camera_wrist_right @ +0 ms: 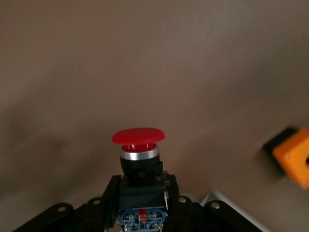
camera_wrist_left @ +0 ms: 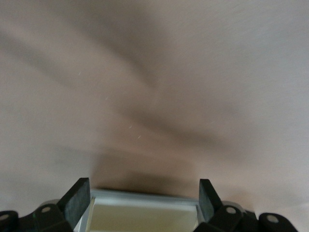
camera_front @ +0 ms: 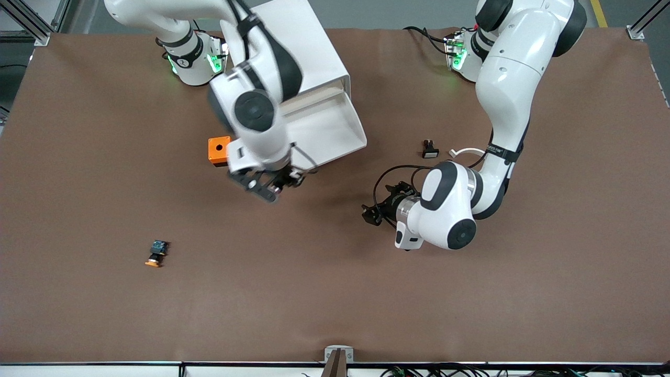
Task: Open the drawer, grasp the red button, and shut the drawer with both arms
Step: 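Carry the red button to the table beside the yellow button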
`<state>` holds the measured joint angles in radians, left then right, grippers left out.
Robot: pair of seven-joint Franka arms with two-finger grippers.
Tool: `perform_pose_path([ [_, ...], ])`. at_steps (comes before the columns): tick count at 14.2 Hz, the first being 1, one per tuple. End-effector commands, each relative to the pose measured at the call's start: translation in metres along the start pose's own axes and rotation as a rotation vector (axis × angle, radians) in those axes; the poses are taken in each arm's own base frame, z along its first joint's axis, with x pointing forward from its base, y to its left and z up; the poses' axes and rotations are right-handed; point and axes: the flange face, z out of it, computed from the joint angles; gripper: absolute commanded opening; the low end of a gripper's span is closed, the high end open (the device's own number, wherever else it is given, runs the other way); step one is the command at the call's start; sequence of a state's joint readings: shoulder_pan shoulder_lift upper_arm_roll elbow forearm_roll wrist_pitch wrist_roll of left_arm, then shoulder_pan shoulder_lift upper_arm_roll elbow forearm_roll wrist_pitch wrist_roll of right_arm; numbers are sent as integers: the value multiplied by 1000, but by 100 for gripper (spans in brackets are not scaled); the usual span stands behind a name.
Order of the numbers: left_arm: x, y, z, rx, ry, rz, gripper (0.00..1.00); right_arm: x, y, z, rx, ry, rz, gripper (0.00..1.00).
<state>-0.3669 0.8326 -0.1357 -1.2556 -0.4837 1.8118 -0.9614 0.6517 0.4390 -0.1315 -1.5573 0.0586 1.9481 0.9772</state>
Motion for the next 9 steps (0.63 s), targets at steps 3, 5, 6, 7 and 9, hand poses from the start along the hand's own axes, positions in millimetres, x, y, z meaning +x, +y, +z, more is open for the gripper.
perform_pose_path([
  [3, -38, 21, -24, -47, 266, 110, 99, 114, 72, 64, 37, 40, -183, 0],
  [5, -48, 29, -21, -47, 343, 110, 99, 153, 95, 110, 39, 67, -213, 0],
  [6, -56, 32, -20, -37, 371, 121, 99, 166, 105, 128, 41, 78, -226, 0],
  [7, -62, 34, -17, -30, 384, 118, 99, 174, 112, 136, 39, 83, -241, 0],
  [9, -78, 39, -5, -8, 419, 116, 99, 199, 144, 146, 28, 73, -281, 0],
])
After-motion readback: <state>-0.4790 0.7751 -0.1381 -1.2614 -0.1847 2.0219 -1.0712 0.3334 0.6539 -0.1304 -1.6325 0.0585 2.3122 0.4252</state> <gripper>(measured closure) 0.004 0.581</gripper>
